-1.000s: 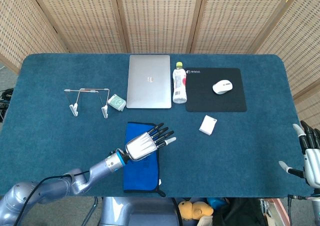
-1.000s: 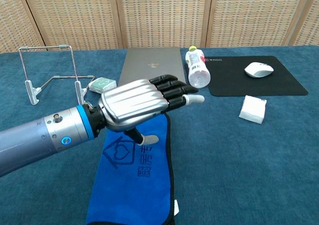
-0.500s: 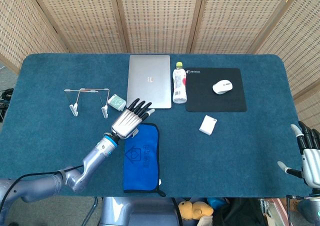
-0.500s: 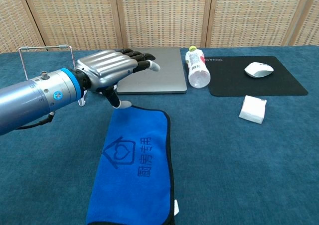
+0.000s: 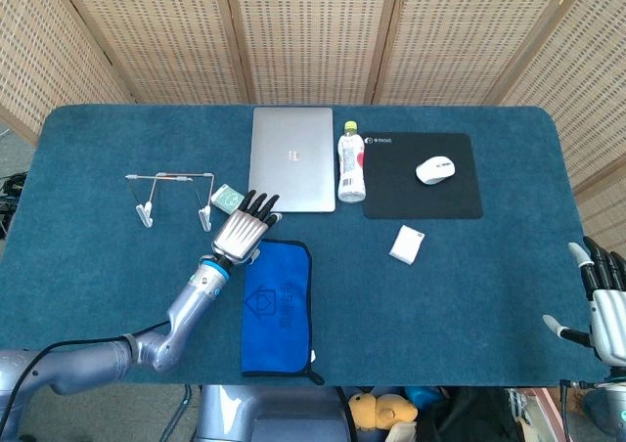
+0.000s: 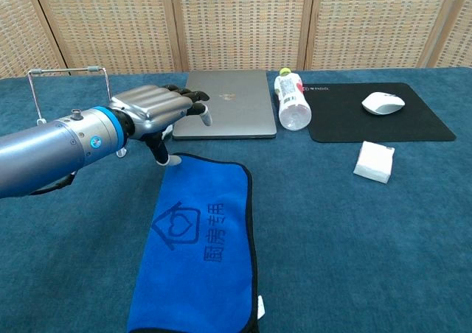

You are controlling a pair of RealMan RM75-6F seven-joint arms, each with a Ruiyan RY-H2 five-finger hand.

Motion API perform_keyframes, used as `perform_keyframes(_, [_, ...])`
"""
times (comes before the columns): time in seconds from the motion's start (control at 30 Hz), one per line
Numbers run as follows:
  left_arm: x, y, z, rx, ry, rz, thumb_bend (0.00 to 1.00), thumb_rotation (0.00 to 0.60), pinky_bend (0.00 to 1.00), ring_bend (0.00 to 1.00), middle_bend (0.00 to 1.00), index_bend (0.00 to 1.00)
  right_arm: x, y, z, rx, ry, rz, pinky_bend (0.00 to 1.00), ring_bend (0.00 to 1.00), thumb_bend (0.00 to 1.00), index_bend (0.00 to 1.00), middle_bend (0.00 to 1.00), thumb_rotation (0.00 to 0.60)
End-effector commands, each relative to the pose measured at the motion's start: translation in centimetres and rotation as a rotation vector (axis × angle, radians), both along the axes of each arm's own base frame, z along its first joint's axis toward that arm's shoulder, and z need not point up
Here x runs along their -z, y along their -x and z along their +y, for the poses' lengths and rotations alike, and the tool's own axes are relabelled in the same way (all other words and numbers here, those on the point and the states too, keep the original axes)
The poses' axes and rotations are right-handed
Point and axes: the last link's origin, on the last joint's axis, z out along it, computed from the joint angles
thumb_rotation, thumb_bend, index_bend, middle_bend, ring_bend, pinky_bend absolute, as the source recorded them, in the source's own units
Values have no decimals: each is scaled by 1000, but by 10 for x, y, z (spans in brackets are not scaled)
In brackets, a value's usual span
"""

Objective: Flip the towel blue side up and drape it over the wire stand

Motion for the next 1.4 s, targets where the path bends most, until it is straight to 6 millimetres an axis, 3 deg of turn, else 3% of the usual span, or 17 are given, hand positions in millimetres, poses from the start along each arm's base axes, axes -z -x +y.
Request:
perform_keyframes(0.03, [3,1,0,-16,1,-4,301,600,0,0,0,220,0,0,0,0,-1,0,0,0,0,0,0,600])
perform_keyframes(1.13, [26,17,7,-133,38,20,382,600,0,0,0,261,-2,3,-3,13,0,-12,0,0,0,0,0,600])
perform_keyframes(1.4, [27,18,7,-166,54,27,409,600,0,0,0,316,-2,3,-3,12,-1,-11,0,0,0,0,0,600])
